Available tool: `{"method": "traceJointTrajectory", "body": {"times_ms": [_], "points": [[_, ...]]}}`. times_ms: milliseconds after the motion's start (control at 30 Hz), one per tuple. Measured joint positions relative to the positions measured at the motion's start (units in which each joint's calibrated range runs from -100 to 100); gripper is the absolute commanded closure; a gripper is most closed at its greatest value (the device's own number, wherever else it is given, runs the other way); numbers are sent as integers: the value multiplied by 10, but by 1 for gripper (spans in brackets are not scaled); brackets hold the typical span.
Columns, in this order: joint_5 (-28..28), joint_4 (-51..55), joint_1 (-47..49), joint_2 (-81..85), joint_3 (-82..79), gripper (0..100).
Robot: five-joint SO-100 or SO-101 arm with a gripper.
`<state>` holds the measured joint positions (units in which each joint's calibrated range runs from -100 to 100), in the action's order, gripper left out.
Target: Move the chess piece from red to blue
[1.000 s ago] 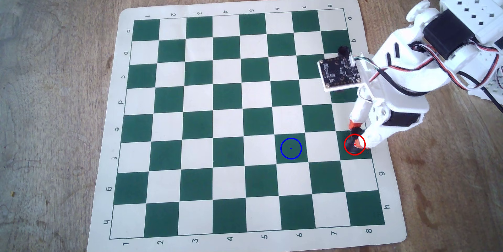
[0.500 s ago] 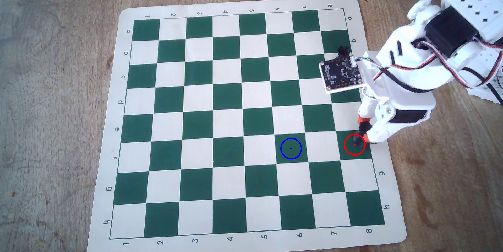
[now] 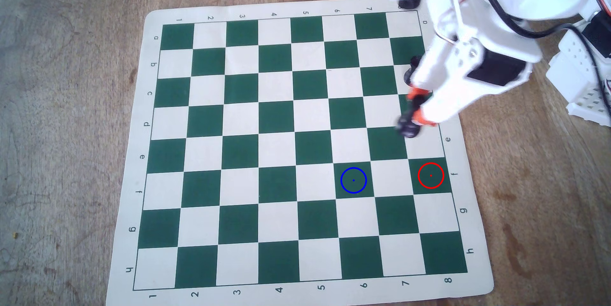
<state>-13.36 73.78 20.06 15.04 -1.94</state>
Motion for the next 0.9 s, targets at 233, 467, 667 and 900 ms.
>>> {"method": "traceJointTrajectory", "body": {"times_ms": [233, 467, 667, 900], "points": [[-8, -103, -6, -136, -5, 100], [-12, -196, -31, -213, -57, 100], [-18, -249, -38, -230, -108, 100], [-22, -253, -32, -230, -109, 100]]}}
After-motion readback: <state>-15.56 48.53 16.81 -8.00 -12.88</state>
